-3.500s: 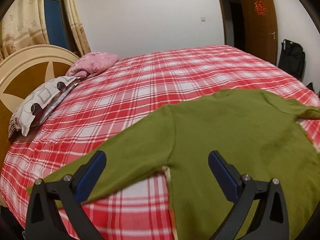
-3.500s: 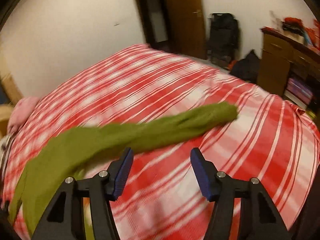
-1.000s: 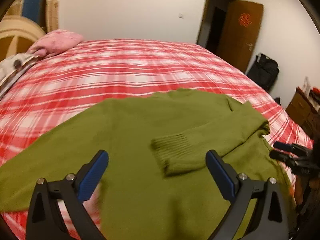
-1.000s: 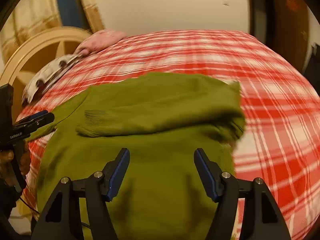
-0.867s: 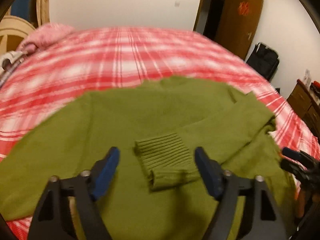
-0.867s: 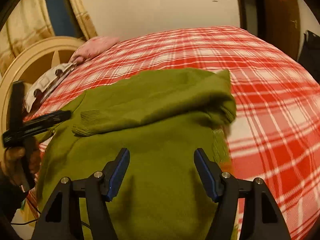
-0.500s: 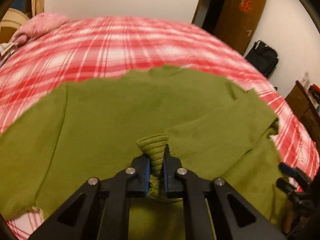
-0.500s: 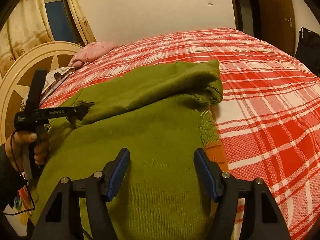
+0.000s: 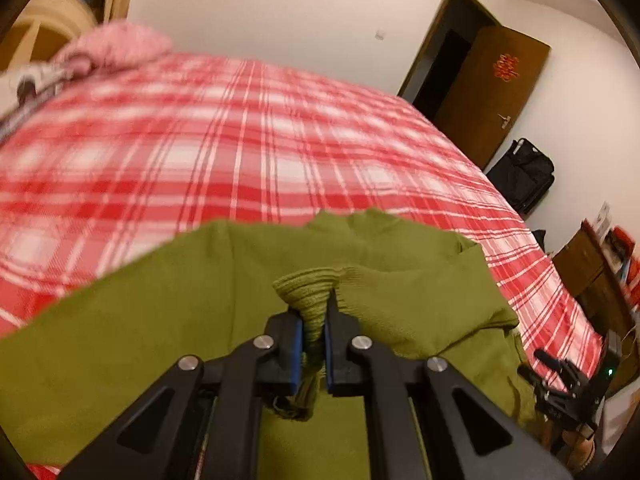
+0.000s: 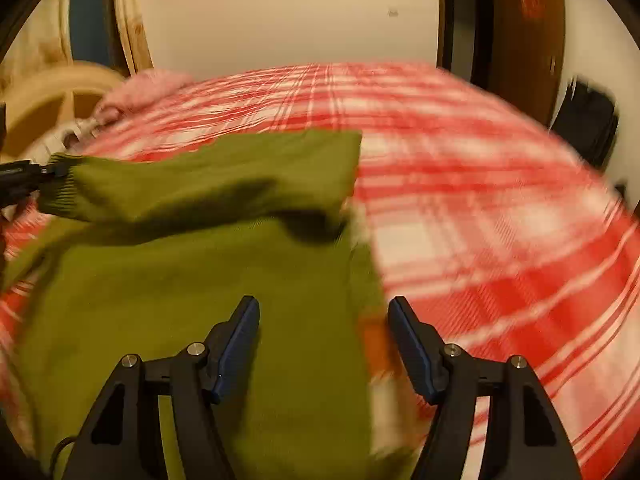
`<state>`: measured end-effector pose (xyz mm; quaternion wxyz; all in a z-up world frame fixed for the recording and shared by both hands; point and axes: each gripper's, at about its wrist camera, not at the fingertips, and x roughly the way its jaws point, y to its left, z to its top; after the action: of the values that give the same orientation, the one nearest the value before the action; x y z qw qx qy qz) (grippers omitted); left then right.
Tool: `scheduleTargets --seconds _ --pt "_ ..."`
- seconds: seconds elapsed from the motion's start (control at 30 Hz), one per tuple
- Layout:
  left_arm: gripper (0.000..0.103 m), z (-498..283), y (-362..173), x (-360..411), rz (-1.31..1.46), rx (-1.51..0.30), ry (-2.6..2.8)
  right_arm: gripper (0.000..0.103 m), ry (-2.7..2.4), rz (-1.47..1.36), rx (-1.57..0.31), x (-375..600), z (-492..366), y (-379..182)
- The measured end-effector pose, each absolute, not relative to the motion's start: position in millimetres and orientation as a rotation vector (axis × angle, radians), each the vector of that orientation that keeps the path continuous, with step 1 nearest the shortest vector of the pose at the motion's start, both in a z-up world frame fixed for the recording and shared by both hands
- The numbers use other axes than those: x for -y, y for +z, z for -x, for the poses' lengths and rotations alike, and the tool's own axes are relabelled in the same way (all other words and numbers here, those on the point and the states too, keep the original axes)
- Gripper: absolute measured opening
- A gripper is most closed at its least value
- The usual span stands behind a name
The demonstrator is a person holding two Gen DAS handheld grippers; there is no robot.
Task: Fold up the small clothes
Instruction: 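Grasp the folded cuff with the left tool, reposition it on the body, release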
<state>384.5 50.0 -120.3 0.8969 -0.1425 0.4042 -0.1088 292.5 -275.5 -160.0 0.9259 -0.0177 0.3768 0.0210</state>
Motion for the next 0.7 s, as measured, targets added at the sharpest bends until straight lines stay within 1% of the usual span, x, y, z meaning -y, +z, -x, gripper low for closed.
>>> scheduleTargets --seconds 0.13,0.2,0.23,0.33,0.37,0.4,0.5,0.57,0.7 --pt "0.009 -385 -131 -58 0.348 -0.856 -0.209 0.068 0.006 0.109 -0.774 267 -328 -151" --pt "0.009 -383 -130 -62 0.367 -0.856 -0.218 0.067 0.004 0.183 -0.788 260 -348 -156" --pt "0.009 -382 -128 -63 0.374 -0.859 -0.223 0.066 0.004 0.213 -0.803 257 -355 -160" --pt "0.009 -381 -121 -69 0.436 -0.882 -0.262 0.021 -0.027 0.266 -0.796 258 -364 -164" --pt "0.009 -379 -117 -71 0.464 -0.882 -0.284 0.017 -0.029 0.234 -0.779 264 -362 -159" --pt "0.009 -378 -114 -72 0.477 -0.882 -0.297 0.015 -0.026 0.205 -0.767 270 -360 -153" --pt "0.010 -376 -114 -72 0.497 -0.889 -0.308 0.015 -0.052 0.196 -0.741 278 -354 -144" --pt "0.011 -380 -128 -69 0.449 -0.923 -0.262 0.015 -0.053 0.215 -0.778 278 -358 -155" --pt "0.011 -376 -168 -77 0.448 -1.016 -0.192 0.015 -0.061 0.233 -0.822 281 -353 -174"
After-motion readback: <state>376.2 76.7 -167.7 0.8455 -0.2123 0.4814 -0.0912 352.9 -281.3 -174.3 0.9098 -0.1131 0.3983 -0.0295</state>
